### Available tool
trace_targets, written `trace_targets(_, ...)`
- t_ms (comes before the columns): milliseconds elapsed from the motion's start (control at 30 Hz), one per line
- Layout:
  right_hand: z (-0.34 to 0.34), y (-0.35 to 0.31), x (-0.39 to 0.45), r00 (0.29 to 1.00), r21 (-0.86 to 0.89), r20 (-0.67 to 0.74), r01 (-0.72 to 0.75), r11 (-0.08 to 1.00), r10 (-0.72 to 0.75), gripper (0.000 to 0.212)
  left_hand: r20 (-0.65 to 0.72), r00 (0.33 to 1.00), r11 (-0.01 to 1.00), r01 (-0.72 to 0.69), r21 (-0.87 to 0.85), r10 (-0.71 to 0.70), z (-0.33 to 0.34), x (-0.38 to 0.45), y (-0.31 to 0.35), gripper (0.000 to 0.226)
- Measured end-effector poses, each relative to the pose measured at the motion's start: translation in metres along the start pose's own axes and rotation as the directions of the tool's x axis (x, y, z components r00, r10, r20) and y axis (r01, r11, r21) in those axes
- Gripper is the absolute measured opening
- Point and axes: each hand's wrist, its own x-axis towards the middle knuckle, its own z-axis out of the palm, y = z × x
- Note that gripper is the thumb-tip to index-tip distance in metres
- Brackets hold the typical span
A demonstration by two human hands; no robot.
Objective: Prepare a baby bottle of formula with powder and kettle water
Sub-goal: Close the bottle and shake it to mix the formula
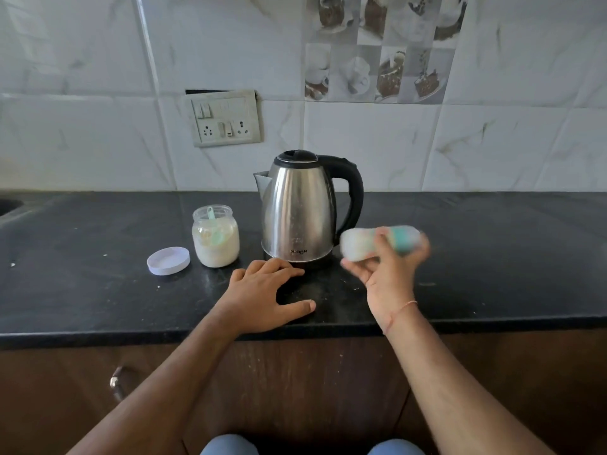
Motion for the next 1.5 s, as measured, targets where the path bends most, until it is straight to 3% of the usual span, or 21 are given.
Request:
trace_targets(67, 0.001, 0.005, -0.006, 0.97, -0.206, 0.22, -0.055, 0.977, 0.101, 0.071, 0.012, 1.0, 1.0, 0.007, 0.017, -0.007, 0.0, 0.0, 0.0, 0.097)
trace_targets(133, 0.002, 0.006, -0.002, 0.99, -0.174, 0.137, -0.001, 0.985, 0.025, 0.072, 0.012, 1.0, 1.0, 0.004, 0.029, -0.005, 0.0, 0.002, 0.0, 0.097)
trace_targets(200, -0.004, 0.002, 0.005, 0.998, 0.048, -0.053, 0.018, 0.999, -0.015, 0.073, 0.007, 1.0, 1.0, -0.006, 0.025, 0.006, 0.002, 0.002, 0.0, 0.098)
trace_targets(233, -0.002, 0.001, 0.006, 0.999, 0.048, -0.039, -0.007, 0.999, 0.009, 0.073, 0.003, 1.0, 1.0, -0.01, 0.017, 0.01, 0.002, 0.002, -0.001, 0.098)
trace_targets(333, 0.002, 0.008, -0.003, 0.975, -0.225, 0.207, -0.038, 0.974, 0.086, 0.075, -0.014, 1.0, 0.999, -0.013, -0.04, 0.012, 0.0, 0.001, -0.005, 0.094)
trace_targets(467, -0.002, 0.003, 0.005, 0.997, 0.072, -0.072, 0.03, 0.997, -0.024, 0.07, -0.079, 0.996, 0.982, -0.047, -0.184, 0.032, -0.001, -0.002, -0.008, 0.087)
trace_targets(567, 0.001, 0.004, -0.005, 0.967, -0.227, 0.231, -0.052, 0.973, 0.105, 0.07, -0.141, 0.989, 0.924, -0.09, -0.371, 0.039, -0.001, -0.004, -0.014, 0.08)
trace_targets(700, -0.003, -0.001, 0.003, 0.998, 0.069, -0.056, 0.017, 0.997, -0.013, 0.074, -0.17, 0.985, 0.859, -0.1, -0.502, 0.015, 0.0, -0.002, -0.018, 0.075)
trace_targets(733, -0.001, -0.005, 0.001, 1.0, 0.057, -0.018, -0.022, 0.998, 0.023, 0.075, -0.172, 0.985, 0.872, -0.107, -0.477, 0.026, 0.001, -0.002, -0.018, 0.074)
trace_targets(800, -0.001, -0.001, -0.008, 0.959, -0.246, 0.25, -0.067, 0.967, 0.13, 0.073, -0.17, 0.985, 0.895, -0.112, -0.431, 0.041, 0.003, -0.003, -0.017, 0.071)
trace_targets(833, -0.002, 0.001, -0.011, 0.951, -0.299, 0.272, -0.058, 0.952, 0.143, 0.072, -0.169, 0.985, 0.901, -0.11, -0.42, 0.042, 0.002, -0.002, -0.018, 0.071)
trace_targets(967, -0.007, -0.005, 0.001, 0.994, 0.092, -0.104, 0.053, 0.994, -0.043, 0.071, -0.166, 0.985, 0.893, -0.111, -0.437, 0.042, 0.0, -0.003, -0.018, 0.071)
trace_targets(1067, -0.004, 0.0, -0.008, 0.978, -0.209, 0.191, -0.044, 0.977, 0.085, 0.072, -0.173, 0.983, 0.89, -0.127, -0.438, 0.055, 0.0, -0.004, -0.016, 0.072)
trace_targets(1100, -0.002, 0.001, -0.01, 0.974, -0.252, 0.205, -0.046, 0.967, 0.1, 0.073, -0.173, 0.983, 0.892, -0.129, -0.433, 0.058, 0.0, -0.004, -0.017, 0.072)
trace_targets(1167, 0.0, -0.001, -0.006, 1.0, -0.063, 0.009, 0.026, 0.998, -0.025, 0.074, -0.17, 0.984, 0.889, -0.129, -0.44, 0.058, 0.0, -0.003, -0.017, 0.073)
trace_targets(1233, -0.007, -0.005, 0.004, 0.986, 0.177, -0.164, 0.048, 0.983, -0.019, 0.074, -0.181, 0.982, 0.889, -0.131, -0.438, 0.056, 0.002, -0.005, -0.016, 0.074)
trace_targets(1267, -0.003, -0.009, 0.002, 0.996, 0.143, -0.093, 0.001, 0.99, 0.013, 0.074, -0.189, 0.98, 0.892, -0.135, -0.432, 0.057, 0.002, -0.005, -0.016, 0.074)
trace_targets(1333, -0.004, -0.003, -0.004, 0.982, -0.151, 0.161, -0.077, 0.985, 0.102, 0.072, -0.179, 0.982, 0.895, -0.131, -0.427, 0.058, 0.002, -0.005, -0.015, 0.078)
trace_targets(1367, -0.001, -0.002, -0.005, 0.98, -0.192, 0.168, -0.078, 0.978, 0.111, 0.071, -0.178, 0.982, 0.896, -0.131, -0.424, 0.06, 0.002, -0.005, -0.016, 0.079)
trace_targets(1433, -0.002, -0.004, 0.001, 0.999, -0.01, -0.035, 0.023, 1.0, -0.023, 0.07, -0.17, 0.984, 0.887, -0.126, -0.444, 0.055, 0.001, -0.003, -0.017, 0.077)
trace_targets(1500, -0.008, -0.005, 0.009, 0.987, 0.157, -0.16, 0.054, 0.986, -0.029, 0.072, -0.179, 0.982, 0.882, -0.131, -0.452, 0.054, 0.002, -0.004, -0.015, 0.076)
